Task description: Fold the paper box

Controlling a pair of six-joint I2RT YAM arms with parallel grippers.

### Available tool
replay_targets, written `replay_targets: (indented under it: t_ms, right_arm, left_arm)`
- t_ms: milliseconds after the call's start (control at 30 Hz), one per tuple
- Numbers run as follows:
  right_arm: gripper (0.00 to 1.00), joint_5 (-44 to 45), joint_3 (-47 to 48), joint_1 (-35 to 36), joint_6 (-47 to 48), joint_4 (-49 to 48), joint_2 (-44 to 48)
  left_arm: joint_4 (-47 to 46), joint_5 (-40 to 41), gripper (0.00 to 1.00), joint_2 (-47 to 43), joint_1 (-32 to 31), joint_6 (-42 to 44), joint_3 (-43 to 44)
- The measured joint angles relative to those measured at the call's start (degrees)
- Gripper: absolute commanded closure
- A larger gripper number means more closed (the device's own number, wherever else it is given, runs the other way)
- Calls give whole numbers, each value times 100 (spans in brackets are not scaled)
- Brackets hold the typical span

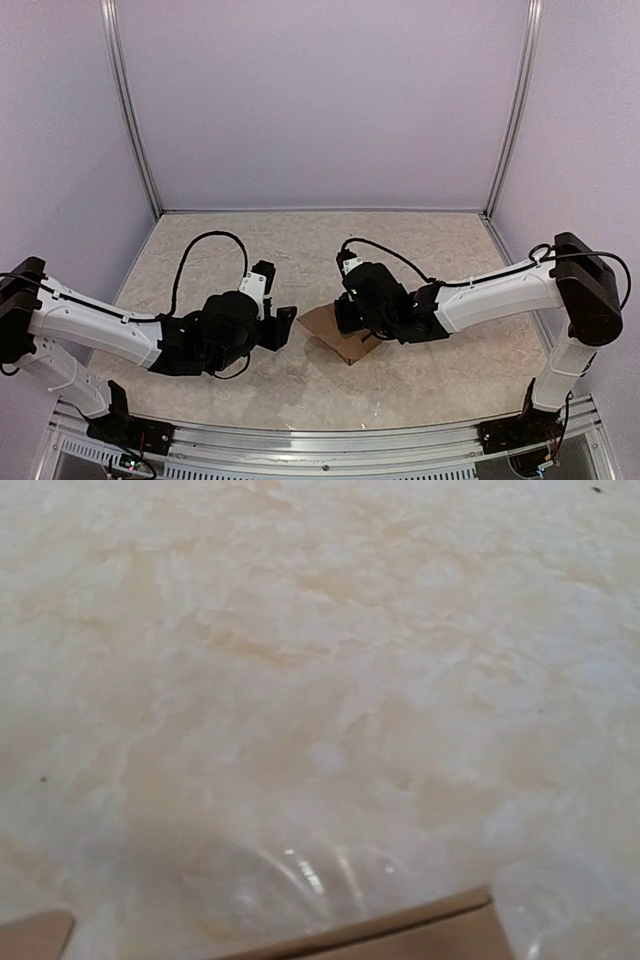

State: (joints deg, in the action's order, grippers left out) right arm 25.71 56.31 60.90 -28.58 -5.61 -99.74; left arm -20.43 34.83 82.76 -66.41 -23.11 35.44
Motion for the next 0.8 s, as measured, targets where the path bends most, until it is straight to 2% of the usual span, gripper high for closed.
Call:
replay_targets:
  t_ms: [167,367,533,800]
  right_arm:
    - [100,243,-9,214,-109,-210,-140]
    - [100,457,-103,326,-243,-315,-264]
    - [100,509,-122,343,-262,-317,-291]
    - [100,514,-151,343,-208,-208,-151]
  left_arm:
    - [564,7,40,-334,0,122,221]
    - [944,-319,40,-339,133,415,933]
    - [916,-1071,40,50,439,553,1390]
    - [815,-2566,42,1237,964,498,1823]
